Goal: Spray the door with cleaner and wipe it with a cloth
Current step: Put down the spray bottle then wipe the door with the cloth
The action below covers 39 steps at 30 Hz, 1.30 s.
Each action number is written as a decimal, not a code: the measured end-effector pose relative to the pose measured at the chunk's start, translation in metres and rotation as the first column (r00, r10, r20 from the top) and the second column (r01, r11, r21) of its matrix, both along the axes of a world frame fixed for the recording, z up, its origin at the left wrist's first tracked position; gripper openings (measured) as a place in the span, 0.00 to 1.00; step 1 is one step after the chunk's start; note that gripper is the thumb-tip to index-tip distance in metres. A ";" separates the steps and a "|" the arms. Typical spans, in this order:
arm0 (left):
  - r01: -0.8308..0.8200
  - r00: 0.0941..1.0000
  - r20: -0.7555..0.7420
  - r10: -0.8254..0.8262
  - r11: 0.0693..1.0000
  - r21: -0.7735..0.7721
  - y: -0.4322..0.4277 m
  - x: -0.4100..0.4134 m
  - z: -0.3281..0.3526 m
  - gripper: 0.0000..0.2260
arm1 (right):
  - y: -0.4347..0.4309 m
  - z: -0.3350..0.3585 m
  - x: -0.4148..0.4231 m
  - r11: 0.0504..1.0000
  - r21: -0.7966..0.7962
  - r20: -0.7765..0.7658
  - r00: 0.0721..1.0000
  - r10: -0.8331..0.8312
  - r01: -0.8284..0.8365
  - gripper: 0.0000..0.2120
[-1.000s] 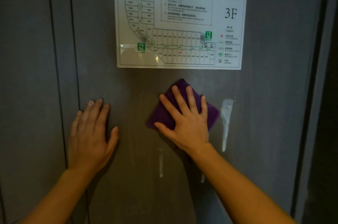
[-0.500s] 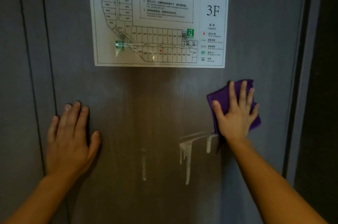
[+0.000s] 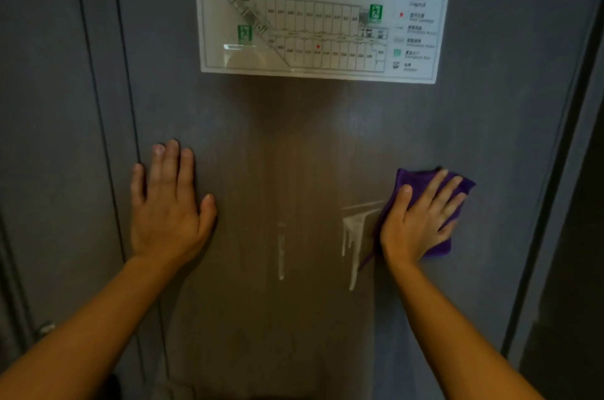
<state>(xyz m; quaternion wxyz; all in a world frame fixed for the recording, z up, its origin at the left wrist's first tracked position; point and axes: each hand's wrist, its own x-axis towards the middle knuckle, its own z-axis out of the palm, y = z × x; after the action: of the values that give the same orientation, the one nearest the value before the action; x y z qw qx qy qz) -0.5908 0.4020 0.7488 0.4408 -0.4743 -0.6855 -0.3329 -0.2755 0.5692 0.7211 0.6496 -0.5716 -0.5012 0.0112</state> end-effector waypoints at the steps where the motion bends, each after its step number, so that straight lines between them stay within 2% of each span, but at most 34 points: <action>1: -0.004 1.000 0.000 0.004 1.000 -0.007 0.000 -0.001 0.000 0.36 | -0.005 -0.006 -0.010 1.000 -0.003 0.010 1.000 0.004 -0.004 0.31; 7: 0.001 1.000 -0.022 -0.001 1.000 -0.011 0.000 -0.003 -0.002 0.36 | -0.037 -0.029 -0.073 0.999 -0.021 0.050 0.998 0.041 -0.040 0.31; 13: 0.036 0.996 -0.080 -0.035 0.999 0.000 0.001 -0.008 -0.004 0.35 | -0.072 -0.035 -0.141 0.999 0.006 0.177 0.983 0.050 -0.052 0.34; 18: 0.088 0.993 -0.080 -0.087 0.996 0.004 0.000 -0.011 -0.003 0.32 | -0.098 -0.044 -0.189 0.990 0.103 0.386 0.921 0.050 -0.097 0.36; 21: 0.199 0.979 -0.055 -0.196 0.978 0.056 -0.003 -0.013 -0.002 0.29 | -0.103 -0.060 -0.200 0.971 0.178 0.553 0.833 0.035 -0.159 0.33; 24: 0.326 0.945 -0.048 -0.323 0.937 0.128 -0.005 -0.016 -0.004 0.26 | -0.097 -0.076 -0.191 0.929 0.277 0.714 0.700 -0.028 -0.246 0.32; 27: 0.383 0.923 -0.041 -0.381 0.908 0.169 -0.005 -0.014 -0.025 0.25 | -0.086 -0.087 -0.167 0.864 0.358 0.814 0.571 -0.104 -0.353 0.31; 32: 0.291 0.957 -0.034 -0.289 0.953 0.087 -0.004 -0.009 -0.083 0.28 | -0.063 -0.099 -0.120 0.805 0.395 0.889 0.405 -0.213 -0.443 0.29; 35: 0.187 0.981 -0.056 -0.185 0.982 0.033 -0.001 -0.009 -0.109 0.29 | -0.046 -0.106 -0.090 0.794 0.411 0.888 0.392 -0.240 -0.447 0.30; 39: 0.100 0.991 -0.090 -0.099 0.995 0.008 0.007 -0.010 -0.125 0.29 | -0.018 -0.130 -0.043 0.816 0.437 0.855 0.456 -0.247 -0.379 0.33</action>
<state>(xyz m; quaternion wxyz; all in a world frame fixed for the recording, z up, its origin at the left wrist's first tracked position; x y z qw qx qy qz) -0.6011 0.4085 0.6241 0.4569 -0.5196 -0.6384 -0.3371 -0.3188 0.5510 0.5913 0.4295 -0.2461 -0.7649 -0.4121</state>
